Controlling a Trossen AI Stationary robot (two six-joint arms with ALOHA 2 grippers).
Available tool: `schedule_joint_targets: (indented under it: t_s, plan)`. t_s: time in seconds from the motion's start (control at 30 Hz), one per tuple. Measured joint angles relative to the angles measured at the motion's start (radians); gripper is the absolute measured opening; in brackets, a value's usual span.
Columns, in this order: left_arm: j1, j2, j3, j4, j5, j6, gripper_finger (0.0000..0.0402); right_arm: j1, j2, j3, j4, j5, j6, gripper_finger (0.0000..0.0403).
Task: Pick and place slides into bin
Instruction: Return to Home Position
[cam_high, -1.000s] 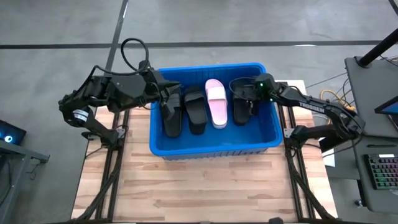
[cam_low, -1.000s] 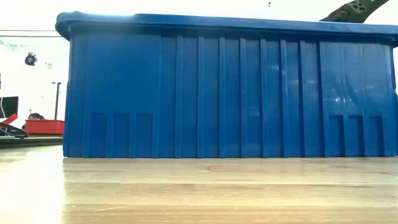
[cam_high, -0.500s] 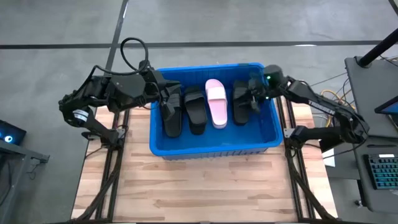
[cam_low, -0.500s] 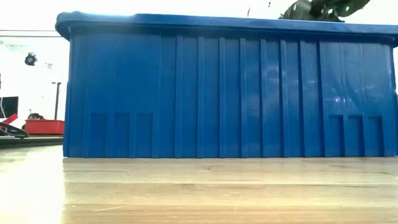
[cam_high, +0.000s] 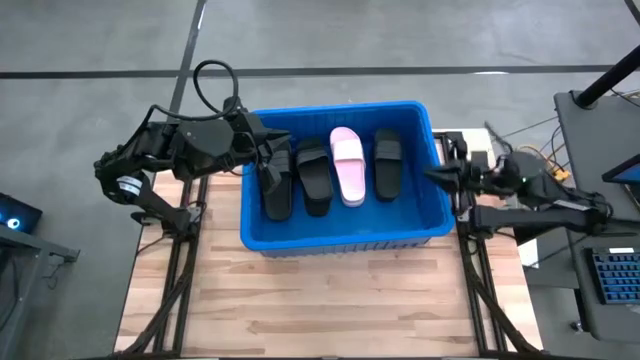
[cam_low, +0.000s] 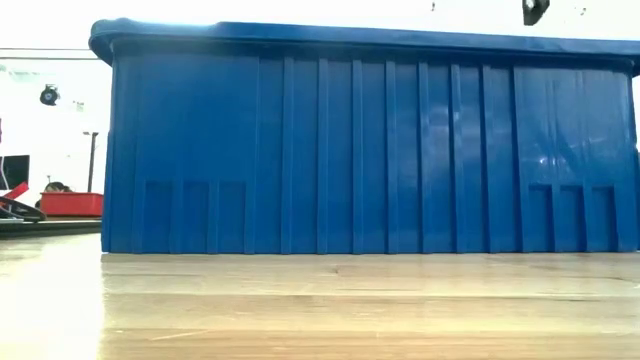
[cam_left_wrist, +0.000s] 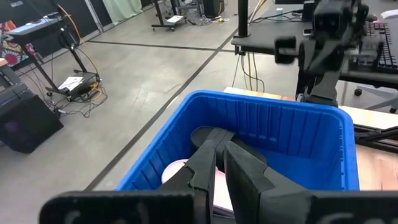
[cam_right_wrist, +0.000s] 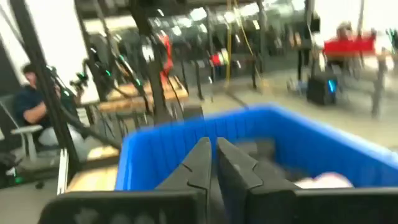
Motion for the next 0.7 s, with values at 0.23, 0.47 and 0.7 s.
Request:
schedule_joint_targets:
  t_s: [0.23, 0.47, 0.7]
  plan:
    - [0.0, 0.004, -0.014, 0.004, 0.001, -0.001, 0.002, 0.212, -0.247, -0.197, -0.067, 0.205, 0.093, 0.0009]
    - [0.001, 0.005, -0.064, 0.023, 0.001, 0.0, 0.002, 0.253, -0.406, -0.414, 0.104, 0.196, 0.019, 0.0009]
    - [0.001, 0.007, -0.072, 0.026, 0.001, 0.003, 0.002, 0.253, -0.43, -0.593, 0.383, 0.193, 0.028, 0.0009]
